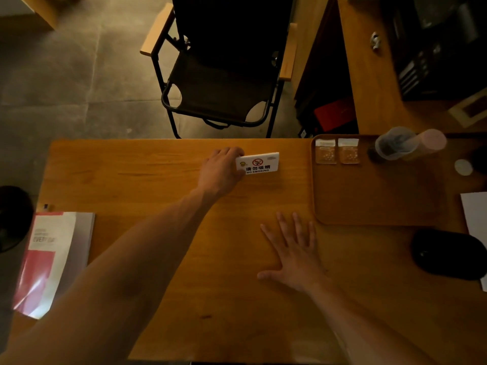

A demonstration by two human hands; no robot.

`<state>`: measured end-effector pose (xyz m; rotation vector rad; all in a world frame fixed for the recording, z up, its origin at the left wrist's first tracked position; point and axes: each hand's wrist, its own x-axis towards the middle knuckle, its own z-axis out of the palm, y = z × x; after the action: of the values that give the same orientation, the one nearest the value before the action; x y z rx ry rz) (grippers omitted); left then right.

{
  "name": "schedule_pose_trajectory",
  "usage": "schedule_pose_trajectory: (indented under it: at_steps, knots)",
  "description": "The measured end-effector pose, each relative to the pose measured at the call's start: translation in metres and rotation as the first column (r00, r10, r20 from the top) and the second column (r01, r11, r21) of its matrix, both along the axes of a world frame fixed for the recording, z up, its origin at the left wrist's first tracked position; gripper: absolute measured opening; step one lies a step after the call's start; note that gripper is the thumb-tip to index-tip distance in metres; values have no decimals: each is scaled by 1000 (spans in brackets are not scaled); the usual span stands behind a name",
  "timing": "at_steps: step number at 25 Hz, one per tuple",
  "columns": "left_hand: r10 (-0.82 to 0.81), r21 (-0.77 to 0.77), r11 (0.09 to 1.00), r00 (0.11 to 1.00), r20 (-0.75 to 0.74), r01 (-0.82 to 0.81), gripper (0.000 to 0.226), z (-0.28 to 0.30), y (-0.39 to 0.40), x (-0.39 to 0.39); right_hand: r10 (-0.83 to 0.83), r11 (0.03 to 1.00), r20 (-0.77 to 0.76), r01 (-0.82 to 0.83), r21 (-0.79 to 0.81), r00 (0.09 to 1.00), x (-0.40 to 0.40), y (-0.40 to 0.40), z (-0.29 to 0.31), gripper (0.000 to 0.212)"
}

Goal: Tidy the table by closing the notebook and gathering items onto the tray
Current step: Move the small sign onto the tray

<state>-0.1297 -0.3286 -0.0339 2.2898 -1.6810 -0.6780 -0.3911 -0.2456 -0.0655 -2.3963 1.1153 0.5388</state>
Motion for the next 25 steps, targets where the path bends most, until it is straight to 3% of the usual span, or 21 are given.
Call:
schedule_pose_trajectory:
  at_steps: [5, 10, 13, 17, 25]
  knots:
    - [18, -1, 1000, 1000, 9, -18, 37, 2, 3, -6, -22, 998, 27, 23, -59, 999, -4, 4, 0, 109]
    - [36, -12, 999, 999, 10, -36, 37, 1, 12, -7, -185, 969, 56, 192, -155, 981, -22, 31, -7, 81]
    - [51, -51, 997, 997, -53, -54, 39, -4, 20, -11, -195, 955, 82, 208, -210, 977, -38, 39, -16, 68]
    - [52, -71, 996, 989, -141, -62, 40, -5, 30, -24, -197, 951, 82, 210, -228, 977, -41, 38, -22, 63]
    - [-18, -85, 996, 970, -242, -3, 38, 0, 37, -67, -362, 895, 68, 367, -251, 930, -66, 43, -18, 61]
